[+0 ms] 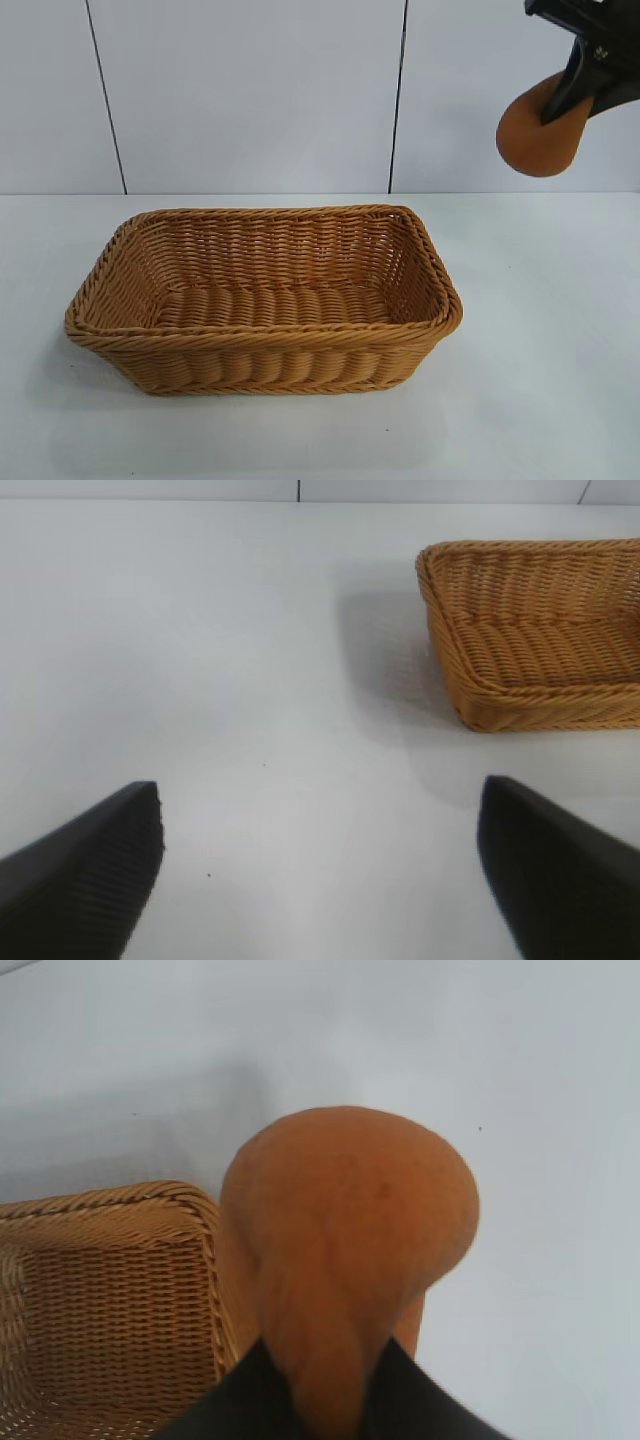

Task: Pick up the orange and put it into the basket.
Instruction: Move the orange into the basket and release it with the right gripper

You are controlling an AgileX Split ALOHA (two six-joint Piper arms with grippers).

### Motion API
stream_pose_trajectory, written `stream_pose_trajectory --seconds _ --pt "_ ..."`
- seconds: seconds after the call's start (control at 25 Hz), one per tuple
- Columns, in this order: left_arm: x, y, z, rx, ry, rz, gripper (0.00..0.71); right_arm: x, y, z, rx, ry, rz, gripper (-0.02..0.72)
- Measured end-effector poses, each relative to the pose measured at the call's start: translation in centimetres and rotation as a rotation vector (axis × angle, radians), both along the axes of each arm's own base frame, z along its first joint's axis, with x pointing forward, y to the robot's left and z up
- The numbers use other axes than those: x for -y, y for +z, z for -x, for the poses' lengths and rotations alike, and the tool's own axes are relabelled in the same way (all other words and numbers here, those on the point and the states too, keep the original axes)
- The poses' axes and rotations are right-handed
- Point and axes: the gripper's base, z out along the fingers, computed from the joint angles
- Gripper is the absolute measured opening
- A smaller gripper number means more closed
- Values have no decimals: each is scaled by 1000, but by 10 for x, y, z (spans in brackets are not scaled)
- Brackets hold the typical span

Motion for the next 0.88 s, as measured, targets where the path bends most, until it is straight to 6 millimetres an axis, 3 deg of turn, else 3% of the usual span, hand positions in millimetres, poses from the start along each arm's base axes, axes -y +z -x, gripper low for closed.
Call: stream_pose_trajectory --seconds 0.16,0.48,0.6,0.72,0.88 --pt "0 0 0 0 0 0 612 -31 1 6 -1 86 -3 22" --pt "0 0 0 0 0 0 612 -139 6 39 83 307 -65 22" --pt "0 0 0 0 0 0 612 -167 5 49 121 360 -83 22" --pt "0 0 0 0 0 0 612 -186 -11 50 103 376 -84 22" --pt "0 0 0 0 0 0 612 -201 -51 39 48 375 -55 22"
